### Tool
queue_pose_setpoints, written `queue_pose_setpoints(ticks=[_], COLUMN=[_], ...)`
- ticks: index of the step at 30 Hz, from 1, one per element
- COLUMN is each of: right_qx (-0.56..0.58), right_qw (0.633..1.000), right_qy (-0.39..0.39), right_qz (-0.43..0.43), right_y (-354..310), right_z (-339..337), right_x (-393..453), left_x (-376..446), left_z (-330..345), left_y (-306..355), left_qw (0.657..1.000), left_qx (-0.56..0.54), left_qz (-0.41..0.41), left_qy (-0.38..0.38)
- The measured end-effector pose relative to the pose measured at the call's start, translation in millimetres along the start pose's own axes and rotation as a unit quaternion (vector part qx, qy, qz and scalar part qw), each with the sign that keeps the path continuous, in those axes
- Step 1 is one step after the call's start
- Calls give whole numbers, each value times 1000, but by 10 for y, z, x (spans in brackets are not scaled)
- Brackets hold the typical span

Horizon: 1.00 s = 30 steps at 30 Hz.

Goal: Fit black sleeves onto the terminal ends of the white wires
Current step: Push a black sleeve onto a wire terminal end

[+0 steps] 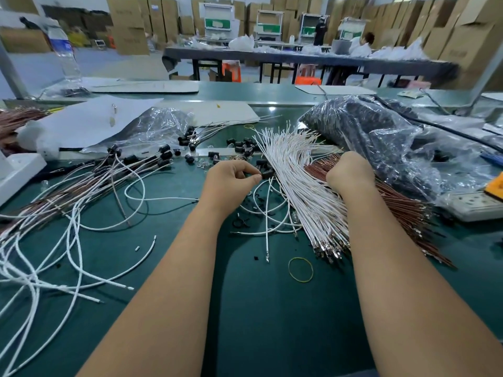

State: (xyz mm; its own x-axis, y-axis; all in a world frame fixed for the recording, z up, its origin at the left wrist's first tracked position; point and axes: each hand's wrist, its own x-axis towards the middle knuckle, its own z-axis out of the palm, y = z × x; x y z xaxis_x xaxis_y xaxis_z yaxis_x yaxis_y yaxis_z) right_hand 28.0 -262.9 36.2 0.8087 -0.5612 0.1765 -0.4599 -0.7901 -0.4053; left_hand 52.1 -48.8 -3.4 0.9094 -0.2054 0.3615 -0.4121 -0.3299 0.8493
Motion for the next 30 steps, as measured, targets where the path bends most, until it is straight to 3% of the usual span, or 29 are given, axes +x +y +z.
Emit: queue_pose_setpoints(ticks=[5, 11, 20, 24, 28, 30], right_qx=[-24, 7, 175, 214, 181, 157], right_qw=[997, 997, 964, 926, 874, 854], right_qy=[-36, -11, 198, 311, 418, 436], right_qz=[60, 78, 35, -35, -173, -238], right_y=[6, 23, -116, -300, -603, -770], right_z=[-30, -34, -187, -247, -319, -253], right_x=[28, 3, -70, -45, -156, -268], left_x=[12, 28, 35, 31, 27, 39], left_z=[-2, 1, 5, -8, -36, -84], left_y=[-8, -8, 13, 32, 47, 36], left_qw=[1000, 999, 998, 995, 991, 990], left_qx=[-8, -29, -55, -86, -116, -112], left_qz=[-7, -18, -31, -40, -46, -50], left_qy=[4, 14, 17, 33, 48, 68])
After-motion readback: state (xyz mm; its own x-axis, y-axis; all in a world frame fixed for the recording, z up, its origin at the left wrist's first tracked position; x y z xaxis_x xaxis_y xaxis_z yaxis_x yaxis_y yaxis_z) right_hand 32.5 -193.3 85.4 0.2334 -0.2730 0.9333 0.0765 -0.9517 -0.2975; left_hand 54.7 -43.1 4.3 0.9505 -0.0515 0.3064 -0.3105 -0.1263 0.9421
